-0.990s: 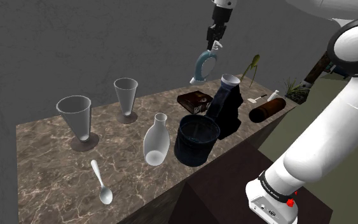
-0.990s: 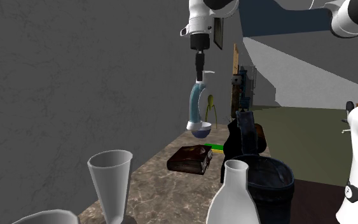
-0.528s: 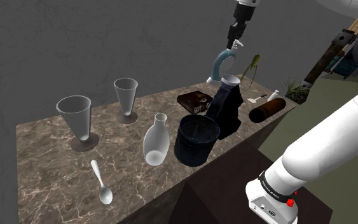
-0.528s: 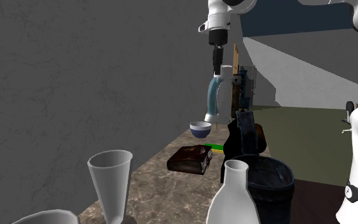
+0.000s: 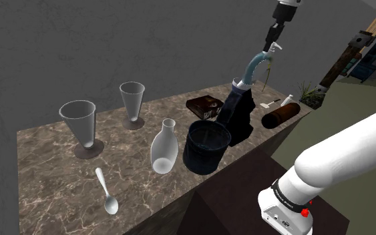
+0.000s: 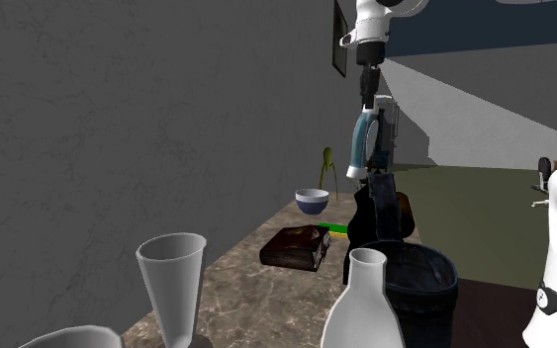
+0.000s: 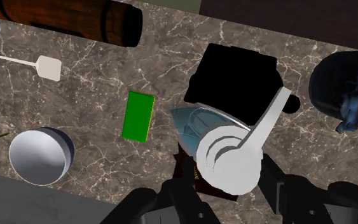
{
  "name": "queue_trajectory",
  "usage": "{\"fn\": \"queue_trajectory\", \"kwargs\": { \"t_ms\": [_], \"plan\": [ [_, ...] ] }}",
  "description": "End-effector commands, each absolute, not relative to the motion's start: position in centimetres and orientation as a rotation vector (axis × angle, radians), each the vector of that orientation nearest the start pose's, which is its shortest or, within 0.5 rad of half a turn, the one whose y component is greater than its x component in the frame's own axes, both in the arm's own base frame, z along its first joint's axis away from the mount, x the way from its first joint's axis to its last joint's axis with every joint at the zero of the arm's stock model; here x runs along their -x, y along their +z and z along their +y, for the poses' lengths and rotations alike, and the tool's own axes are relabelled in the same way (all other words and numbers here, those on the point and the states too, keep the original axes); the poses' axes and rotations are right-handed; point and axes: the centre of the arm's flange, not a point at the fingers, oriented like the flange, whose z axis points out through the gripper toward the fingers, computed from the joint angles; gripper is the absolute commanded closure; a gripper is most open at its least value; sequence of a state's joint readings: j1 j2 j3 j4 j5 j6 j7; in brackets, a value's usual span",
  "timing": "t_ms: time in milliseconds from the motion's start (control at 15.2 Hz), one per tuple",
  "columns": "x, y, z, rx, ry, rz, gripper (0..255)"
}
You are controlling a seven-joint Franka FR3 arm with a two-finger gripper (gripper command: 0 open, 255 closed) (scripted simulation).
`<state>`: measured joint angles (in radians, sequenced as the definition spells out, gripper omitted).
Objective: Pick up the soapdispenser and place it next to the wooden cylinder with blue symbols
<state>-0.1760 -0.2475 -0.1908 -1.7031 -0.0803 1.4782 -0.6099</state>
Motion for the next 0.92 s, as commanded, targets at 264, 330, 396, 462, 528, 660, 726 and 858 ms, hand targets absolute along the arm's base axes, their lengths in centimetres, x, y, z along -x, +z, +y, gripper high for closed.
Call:
{"fn": "queue_trajectory", "kwargs": {
  "t_ms": [264, 330, 396, 462, 528, 660, 726, 858],
  "plan": [
    [-37.5, 69.9, -24.5, 3.156, 0.000, -0.383, 255],
    [-36.6, 70.2, -25.4, 3.156, 0.000, -0.383, 255],
    [-35.7, 70.5, -26.3, 3.156, 0.000, -0.383, 255],
    [-34.8, 70.8, -27.3, 3.156, 0.000, -0.383, 255],
    [-33.9, 71.1, -28.2, 3.156, 0.000, -0.383, 255],
    [-32.1, 71.7, -30.0, 3.156, 0.000, -0.383, 255],
    [-31.2, 72.1, -30.9, 3.156, 0.000, -0.383, 255],
    [-29.4, 72.7, -32.8, 3.156, 0.000, -0.383, 255]
  ]
}}
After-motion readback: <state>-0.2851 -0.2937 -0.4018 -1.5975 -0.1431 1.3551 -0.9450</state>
